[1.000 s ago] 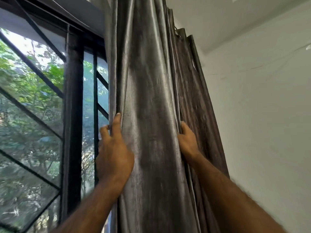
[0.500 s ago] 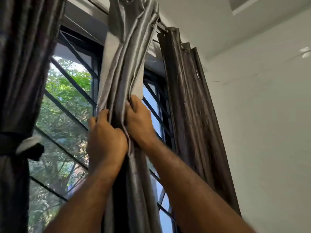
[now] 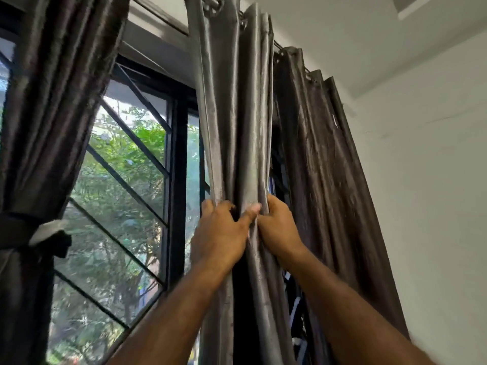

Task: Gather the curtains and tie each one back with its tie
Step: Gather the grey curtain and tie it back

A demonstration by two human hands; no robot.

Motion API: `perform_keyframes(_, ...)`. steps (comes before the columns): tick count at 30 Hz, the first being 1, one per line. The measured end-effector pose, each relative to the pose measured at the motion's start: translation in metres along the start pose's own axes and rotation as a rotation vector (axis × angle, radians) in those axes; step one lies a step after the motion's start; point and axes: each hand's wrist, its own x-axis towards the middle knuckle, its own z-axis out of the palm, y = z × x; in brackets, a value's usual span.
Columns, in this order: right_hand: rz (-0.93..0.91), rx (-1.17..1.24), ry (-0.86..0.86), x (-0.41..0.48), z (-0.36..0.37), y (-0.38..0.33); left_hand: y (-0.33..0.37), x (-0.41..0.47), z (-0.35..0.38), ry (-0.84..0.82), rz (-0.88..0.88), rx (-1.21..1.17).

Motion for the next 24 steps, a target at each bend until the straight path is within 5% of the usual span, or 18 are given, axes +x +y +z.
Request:
perform_keyframes(7,0.093,0.174,0.015,0.002,-0.016,0.018,-0.015,0.014,0.0,0.213,0.01,0.056)
perform_keyframes(14,0.036,0.038,0.049,0.006,-0.012,0.016,0.0,0.004,0.011,0.192,0.078,0.089)
perform_keyframes(18,0.035,0.175,0.032,0.01,-0.02,0.015,-0.004,-0.001,0.014,0.221,0.23,0.206)
perform_keyframes(24,0.049,0.275,-0.024,0.004,-0.023,0.012,-0.002,-0.002,0.022,-0.035,0.183,0.091)
